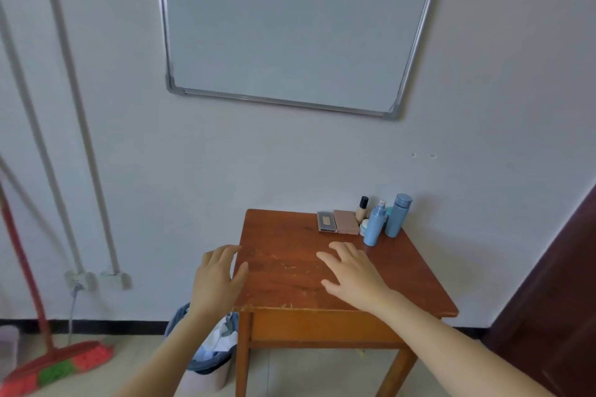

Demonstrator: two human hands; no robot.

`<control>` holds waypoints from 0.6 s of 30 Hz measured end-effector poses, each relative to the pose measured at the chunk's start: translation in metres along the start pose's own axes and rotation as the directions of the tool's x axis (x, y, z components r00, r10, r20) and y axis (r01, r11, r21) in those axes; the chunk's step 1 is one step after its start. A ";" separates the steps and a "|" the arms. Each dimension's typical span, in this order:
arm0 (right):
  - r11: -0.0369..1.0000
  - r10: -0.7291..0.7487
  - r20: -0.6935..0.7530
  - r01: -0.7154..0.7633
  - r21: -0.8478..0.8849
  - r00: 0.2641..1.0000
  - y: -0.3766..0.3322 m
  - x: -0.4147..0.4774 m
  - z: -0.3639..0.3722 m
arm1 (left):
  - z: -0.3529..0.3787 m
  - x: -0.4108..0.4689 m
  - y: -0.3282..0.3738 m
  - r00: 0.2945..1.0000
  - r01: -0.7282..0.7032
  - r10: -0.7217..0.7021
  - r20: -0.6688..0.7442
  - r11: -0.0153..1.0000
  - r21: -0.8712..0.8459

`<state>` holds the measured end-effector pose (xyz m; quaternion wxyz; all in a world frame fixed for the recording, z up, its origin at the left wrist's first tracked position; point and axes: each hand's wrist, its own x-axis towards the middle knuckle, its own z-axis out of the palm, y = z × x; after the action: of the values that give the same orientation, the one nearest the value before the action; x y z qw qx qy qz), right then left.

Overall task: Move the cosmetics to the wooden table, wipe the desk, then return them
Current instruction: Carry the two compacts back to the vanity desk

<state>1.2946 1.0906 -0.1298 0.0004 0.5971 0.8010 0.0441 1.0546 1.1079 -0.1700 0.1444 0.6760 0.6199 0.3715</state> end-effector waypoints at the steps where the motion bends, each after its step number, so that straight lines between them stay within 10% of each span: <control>1: 1.000 0.017 0.009 -0.017 0.001 1.000 0.011 0.007 0.006 | 0.010 0.008 -0.001 1.000 0.001 -0.001 0.017 1.000 0.001; 18: 0.885 0.208 0.089 -0.226 0.406 0.974 0.192 0.120 0.107 | 0.196 0.147 0.046 0.984 0.052 -0.075 0.159 0.988 0.147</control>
<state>1.4496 1.2677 -0.2161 -0.1136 0.6701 0.7201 -0.1396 1.2149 1.2902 -0.2262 0.1582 0.6927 0.6521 0.2645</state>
